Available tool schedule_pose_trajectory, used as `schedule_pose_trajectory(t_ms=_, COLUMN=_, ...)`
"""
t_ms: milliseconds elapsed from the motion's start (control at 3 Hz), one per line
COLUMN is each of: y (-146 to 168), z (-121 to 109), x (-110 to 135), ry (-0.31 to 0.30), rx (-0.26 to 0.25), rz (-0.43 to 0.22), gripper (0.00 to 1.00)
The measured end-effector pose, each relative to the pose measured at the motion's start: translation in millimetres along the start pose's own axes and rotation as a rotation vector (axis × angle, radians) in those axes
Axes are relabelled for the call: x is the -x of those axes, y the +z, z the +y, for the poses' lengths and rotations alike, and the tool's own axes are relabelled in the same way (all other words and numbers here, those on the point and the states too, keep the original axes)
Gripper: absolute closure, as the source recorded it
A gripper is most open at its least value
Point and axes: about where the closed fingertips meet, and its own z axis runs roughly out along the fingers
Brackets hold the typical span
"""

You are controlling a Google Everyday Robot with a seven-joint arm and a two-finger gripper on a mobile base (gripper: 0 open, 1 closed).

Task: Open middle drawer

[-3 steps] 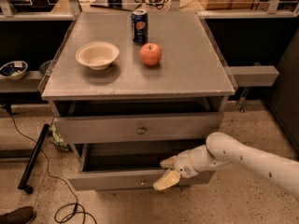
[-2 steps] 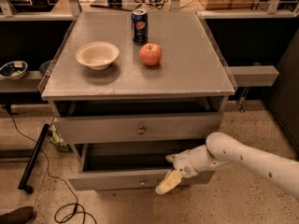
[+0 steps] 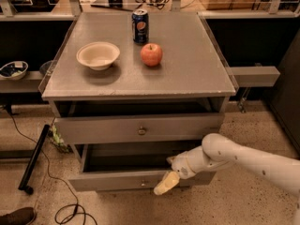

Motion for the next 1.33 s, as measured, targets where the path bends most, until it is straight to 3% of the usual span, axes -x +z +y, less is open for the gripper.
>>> schedule_pose_trajectory(t_ms=333, y=11.0, z=-12.2, x=-4.7, ry=0.03, rx=-0.028, rz=0.02, gripper=0.0)
schedule_pose_trajectory(t_ms=667, y=12.1, z=-13.2, x=-4.8, ry=0.032, rx=-0.03, rz=0.021, gripper=0.16)
schedule_pose_trajectory(t_ms=1333, y=12.1, z=-13.2, x=-4.8, ry=0.032, rx=-0.03, rz=0.021, gripper=0.63)
